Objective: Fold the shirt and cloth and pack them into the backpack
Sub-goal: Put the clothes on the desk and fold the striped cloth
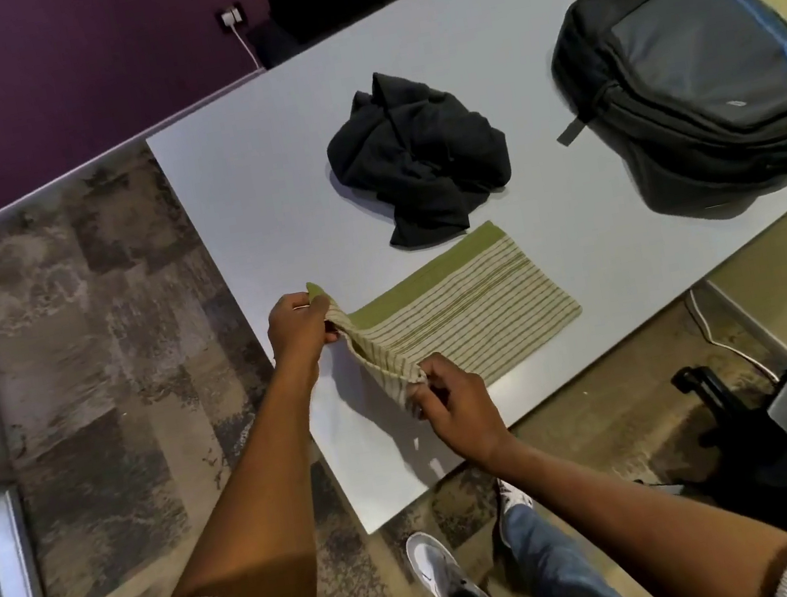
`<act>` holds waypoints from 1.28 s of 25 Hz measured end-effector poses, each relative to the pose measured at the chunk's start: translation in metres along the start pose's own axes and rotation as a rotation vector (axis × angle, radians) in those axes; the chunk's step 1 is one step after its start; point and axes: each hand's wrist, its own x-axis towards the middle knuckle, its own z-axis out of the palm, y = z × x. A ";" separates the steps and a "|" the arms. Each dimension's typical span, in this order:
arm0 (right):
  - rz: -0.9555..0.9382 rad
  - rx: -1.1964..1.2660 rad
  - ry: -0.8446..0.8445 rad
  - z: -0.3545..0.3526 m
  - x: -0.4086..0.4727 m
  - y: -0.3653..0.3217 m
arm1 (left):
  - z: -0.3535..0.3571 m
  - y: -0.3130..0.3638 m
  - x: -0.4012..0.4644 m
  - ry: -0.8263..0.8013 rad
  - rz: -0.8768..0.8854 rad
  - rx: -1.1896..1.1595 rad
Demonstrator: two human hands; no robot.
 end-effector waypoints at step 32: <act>0.541 -0.233 0.169 -0.210 0.069 0.111 | 0.288 0.043 0.010 -0.211 -0.028 0.130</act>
